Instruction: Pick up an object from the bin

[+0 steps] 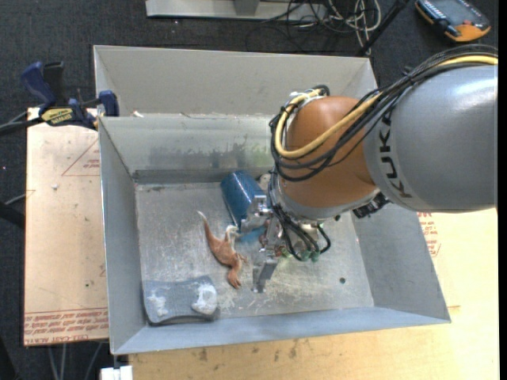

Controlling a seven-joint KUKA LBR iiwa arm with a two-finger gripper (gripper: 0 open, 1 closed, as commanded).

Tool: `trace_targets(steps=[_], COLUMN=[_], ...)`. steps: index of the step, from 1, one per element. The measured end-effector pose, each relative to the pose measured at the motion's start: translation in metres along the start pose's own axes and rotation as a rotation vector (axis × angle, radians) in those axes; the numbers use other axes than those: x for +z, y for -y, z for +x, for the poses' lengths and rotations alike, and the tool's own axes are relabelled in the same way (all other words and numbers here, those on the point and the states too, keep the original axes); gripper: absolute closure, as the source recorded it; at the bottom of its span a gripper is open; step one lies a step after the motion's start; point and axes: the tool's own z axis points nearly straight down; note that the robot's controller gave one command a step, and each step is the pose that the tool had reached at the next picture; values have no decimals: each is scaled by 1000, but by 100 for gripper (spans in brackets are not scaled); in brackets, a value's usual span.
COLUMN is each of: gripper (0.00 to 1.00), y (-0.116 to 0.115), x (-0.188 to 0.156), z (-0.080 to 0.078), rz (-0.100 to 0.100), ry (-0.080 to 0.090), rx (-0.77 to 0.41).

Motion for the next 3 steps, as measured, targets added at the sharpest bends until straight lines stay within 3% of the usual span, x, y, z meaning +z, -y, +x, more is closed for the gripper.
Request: trace_targets(steps=[1,2,3], gripper=[0,0,100], y=[16,25,13], x=[44,82,109], z=[0,-6,-13], rz=[1,1,0], ry=[-9,-2,2], rx=[-106,-97,123])
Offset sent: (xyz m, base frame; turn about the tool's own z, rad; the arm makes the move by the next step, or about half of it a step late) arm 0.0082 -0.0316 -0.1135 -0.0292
